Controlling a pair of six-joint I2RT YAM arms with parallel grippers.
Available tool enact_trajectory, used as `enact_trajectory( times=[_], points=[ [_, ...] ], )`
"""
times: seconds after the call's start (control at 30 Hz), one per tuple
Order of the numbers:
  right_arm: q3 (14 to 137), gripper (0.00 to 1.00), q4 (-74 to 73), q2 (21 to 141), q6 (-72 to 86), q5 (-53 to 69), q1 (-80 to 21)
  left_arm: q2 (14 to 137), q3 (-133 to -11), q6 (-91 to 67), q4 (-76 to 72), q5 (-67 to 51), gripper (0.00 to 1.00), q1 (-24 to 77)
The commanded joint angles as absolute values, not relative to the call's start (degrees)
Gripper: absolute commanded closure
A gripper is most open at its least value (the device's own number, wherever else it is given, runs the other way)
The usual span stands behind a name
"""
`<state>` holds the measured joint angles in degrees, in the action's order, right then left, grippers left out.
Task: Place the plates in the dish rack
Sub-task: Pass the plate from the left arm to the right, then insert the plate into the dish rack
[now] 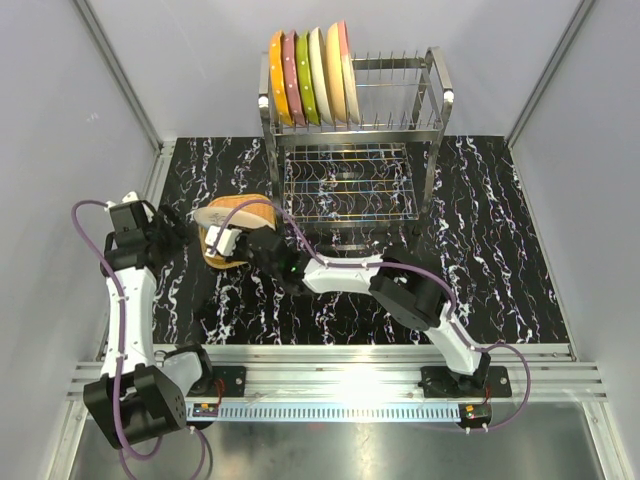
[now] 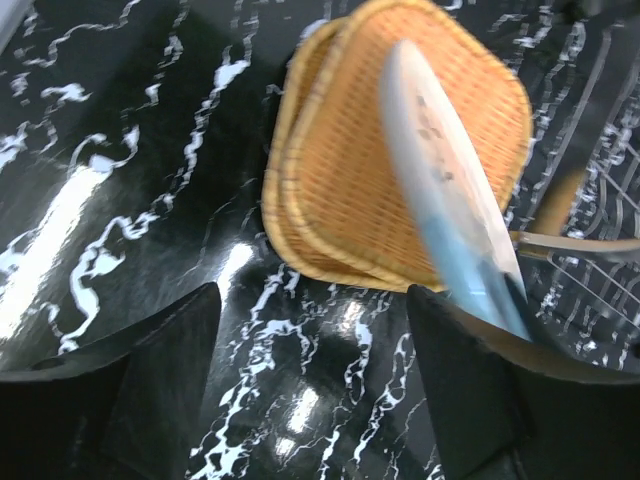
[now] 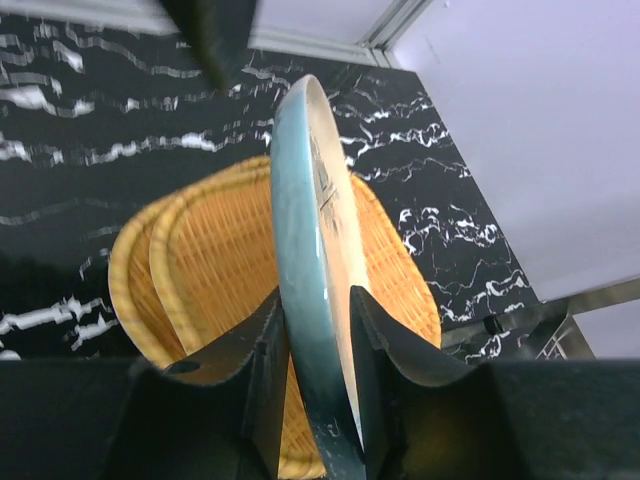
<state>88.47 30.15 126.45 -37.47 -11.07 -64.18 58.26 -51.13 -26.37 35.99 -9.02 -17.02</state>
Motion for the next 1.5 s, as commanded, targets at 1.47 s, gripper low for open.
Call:
enact_trajectory(
  times=[1.47],
  points=[
    [106.88,1.00,-4.75,108.99,-8.00,-5.54,-56.07,61.35,-52.30,-26.02,34.63,-11.16,0.01,-17.75]
  ],
)
